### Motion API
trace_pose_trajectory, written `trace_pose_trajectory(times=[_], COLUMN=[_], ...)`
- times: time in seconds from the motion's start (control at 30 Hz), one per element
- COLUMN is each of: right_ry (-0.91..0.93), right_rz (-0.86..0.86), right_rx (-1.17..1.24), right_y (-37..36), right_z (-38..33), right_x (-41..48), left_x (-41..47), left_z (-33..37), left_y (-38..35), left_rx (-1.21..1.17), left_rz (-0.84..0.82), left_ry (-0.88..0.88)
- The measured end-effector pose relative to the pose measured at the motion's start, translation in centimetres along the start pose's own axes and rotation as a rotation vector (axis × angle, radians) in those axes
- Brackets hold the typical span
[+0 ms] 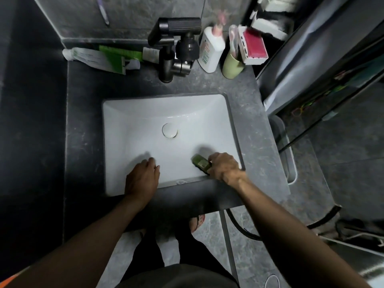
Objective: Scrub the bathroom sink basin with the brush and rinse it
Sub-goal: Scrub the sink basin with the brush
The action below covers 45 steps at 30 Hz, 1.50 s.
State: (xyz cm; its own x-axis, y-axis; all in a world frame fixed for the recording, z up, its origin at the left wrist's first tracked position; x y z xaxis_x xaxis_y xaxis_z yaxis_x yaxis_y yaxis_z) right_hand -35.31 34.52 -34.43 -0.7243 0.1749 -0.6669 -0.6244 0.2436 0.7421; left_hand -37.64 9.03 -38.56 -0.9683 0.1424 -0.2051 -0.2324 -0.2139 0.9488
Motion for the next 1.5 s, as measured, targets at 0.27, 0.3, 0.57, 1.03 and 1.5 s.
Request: trace_pose_trajectory(times=[0.27,0.3,0.57,1.03,1.5], right_ry=[-0.225,-0.22,0.034,0.095,0.075], right_rz=[0.208,0.254,0.27,0.596,0.739], right_rx=[0.898,0.94,1.178,0.226,0.239], right_y=[-2.6,-2.4,-3.3,-2.4,-2.8], right_z=[0.7,0.5,-0.5,13.3,13.2], right_x=[-2.0,-2.3,-2.7,-0.9,-0.5], left_x=[0.9,1.3,5.0,6.3,8.9], left_z=[10.2,11.2,12.1,12.4,17.7], left_y=[-2.7,-3.6,-4.6,-6.4,-6.5], left_rx=[-0.497,-0.586,-0.772,0.008,0.169], left_rz=[-0.537,-0.626,-0.702,-0.952,-0.668], left_ry=[0.152,0.246,0.475,-0.036,-0.471])
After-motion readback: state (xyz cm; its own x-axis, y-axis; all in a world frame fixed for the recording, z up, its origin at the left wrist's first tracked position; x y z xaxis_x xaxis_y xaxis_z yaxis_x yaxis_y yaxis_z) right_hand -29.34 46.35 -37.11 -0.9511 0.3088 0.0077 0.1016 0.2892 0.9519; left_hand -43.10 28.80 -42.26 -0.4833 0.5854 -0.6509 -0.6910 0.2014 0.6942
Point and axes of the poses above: each hand's wrist, its own x-axis towards the middle knuckle, its own y-axis out of the back of the hand, z = x × y, the point moved 6 cm from there along x, towards the middle knuckle, and after that the axes turned 8 degrees about y, right-handed, at the moved point
